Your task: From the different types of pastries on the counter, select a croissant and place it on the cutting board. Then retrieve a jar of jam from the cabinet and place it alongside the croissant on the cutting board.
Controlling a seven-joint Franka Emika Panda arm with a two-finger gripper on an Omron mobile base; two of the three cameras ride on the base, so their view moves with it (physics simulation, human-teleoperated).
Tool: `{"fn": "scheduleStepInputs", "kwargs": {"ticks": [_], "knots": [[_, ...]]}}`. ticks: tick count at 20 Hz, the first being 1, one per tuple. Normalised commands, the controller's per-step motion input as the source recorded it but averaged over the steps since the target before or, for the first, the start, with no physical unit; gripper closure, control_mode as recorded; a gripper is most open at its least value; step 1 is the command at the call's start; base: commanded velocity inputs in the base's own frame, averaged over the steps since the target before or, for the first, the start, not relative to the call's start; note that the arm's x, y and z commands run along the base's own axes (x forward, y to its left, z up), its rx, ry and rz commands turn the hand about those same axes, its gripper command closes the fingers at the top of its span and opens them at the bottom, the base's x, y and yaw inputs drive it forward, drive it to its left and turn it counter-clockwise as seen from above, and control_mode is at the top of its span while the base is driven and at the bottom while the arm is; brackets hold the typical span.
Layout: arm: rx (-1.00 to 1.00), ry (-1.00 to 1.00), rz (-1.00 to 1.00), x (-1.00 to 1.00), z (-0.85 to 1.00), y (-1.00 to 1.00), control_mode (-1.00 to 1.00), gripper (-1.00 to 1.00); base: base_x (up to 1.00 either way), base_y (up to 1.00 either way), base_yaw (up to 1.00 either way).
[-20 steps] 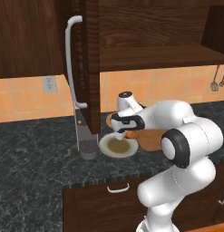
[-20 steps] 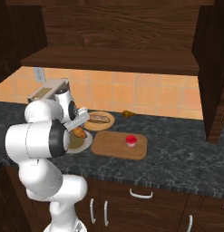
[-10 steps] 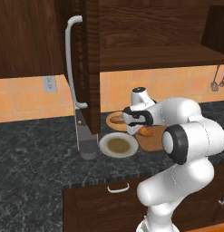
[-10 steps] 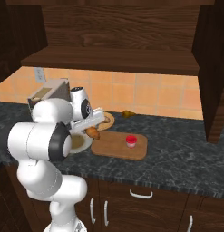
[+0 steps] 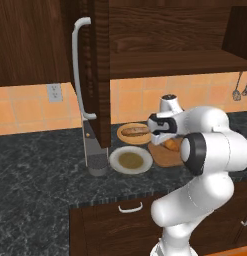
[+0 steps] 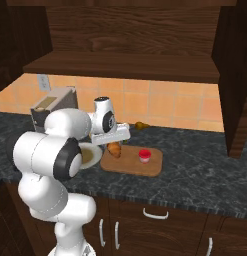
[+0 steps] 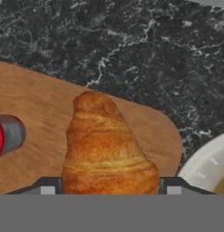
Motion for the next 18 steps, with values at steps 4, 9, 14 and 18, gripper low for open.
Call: {"fn": "scheduleStepInputs", "kwargs": {"ticks": [4,9,14,18], "knots": [[0.11,0.0,-0.18,0.0,0.0,-0.36,-1.0,1.0,0.0,0.0,0.0],[0.12,0.0,-0.14,-0.03,-0.08,-0.13,-1.0,1.0,0.0,0.0,0.0],[0.09,0.01,-0.09,0.0,-0.38,-0.08,-1.0,1.0,0.0,0.0,0.0],[0.06,0.0,0.0,0.0,-0.26,-0.01,-1.0,1.0,0.0,0.0,0.0]]}}
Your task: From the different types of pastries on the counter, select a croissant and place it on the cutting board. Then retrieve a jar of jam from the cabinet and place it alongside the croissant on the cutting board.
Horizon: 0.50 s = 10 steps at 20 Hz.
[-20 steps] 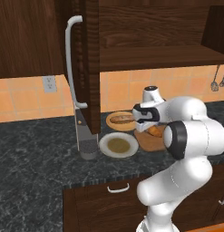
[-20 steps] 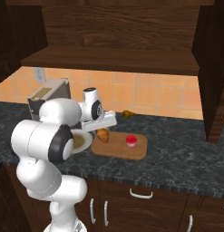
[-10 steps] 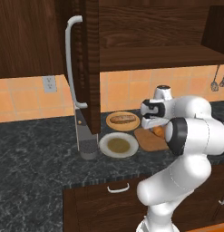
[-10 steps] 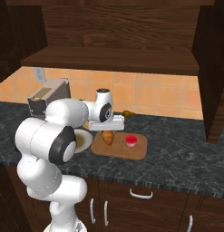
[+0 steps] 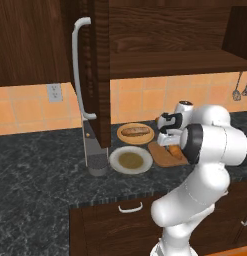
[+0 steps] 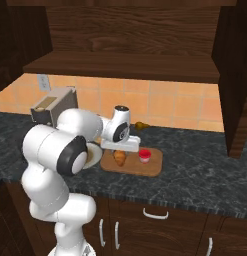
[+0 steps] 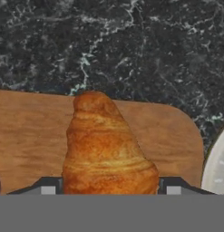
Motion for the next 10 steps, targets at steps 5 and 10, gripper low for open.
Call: {"fn": "scheduleStepInputs", "kwargs": {"ticks": [5,10], "knots": [[0.03,0.0,0.0,0.0,-0.28,0.0,-1.0,1.0,0.0,0.0,0.0],[0.0,0.0,0.0,0.05,-0.3,0.0,-1.0,1.0,0.0,0.0,0.0]]}}
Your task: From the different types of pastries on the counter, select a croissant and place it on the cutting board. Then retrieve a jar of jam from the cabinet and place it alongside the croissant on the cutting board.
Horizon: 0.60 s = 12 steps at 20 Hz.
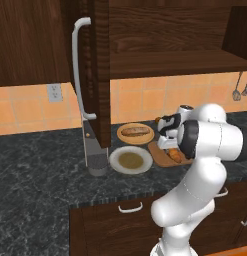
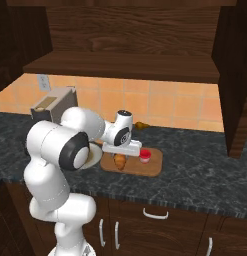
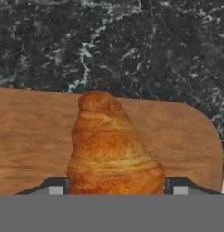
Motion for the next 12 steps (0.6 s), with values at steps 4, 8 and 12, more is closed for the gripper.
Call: {"fn": "scheduleStepInputs", "kwargs": {"ticks": [4,8,12], "knots": [[0.0,-0.02,0.0,0.29,-0.03,0.0,-1.0,1.0,0.0,0.0,0.0],[0.0,-0.02,0.0,0.26,-0.02,0.0,-1.0,1.0,0.0,0.0,0.0],[0.0,-0.02,0.0,0.08,-0.14,0.0,-1.0,1.0,0.0,0.0,0.0]]}}
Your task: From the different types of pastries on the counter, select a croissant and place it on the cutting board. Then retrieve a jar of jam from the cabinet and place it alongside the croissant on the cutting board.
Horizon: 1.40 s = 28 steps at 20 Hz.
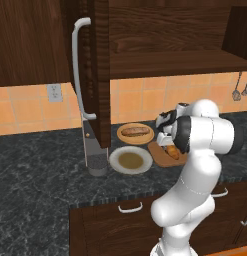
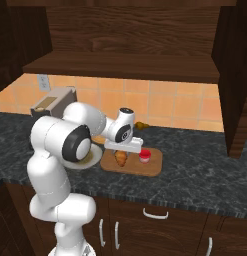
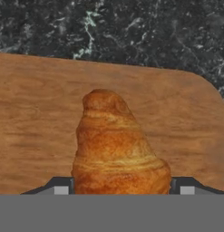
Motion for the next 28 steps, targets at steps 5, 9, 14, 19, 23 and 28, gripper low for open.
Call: {"fn": "scheduleStepInputs", "kwargs": {"ticks": [5,9,14,19,23,28], "knots": [[-0.01,-0.05,0.0,0.0,-0.09,0.03,-1.0,-1.0,0.0,0.0,0.0],[-0.04,-0.12,0.0,0.0,0.22,0.11,-1.0,-1.0,0.0,0.0,0.0],[-0.05,-0.06,0.0,0.07,0.04,0.31,-1.0,-1.0,0.0,0.0,0.0],[-0.05,-0.13,0.0,-0.19,0.51,0.06,-1.0,-1.0,0.0,0.0,0.0],[-0.09,-0.08,0.0,-0.71,0.39,-0.4,-1.0,-1.0,0.0,0.0,0.0],[-0.01,0.0,0.0,-0.27,0.0,-0.16,-1.0,-1.0,0.0,0.0,0.0]]}}
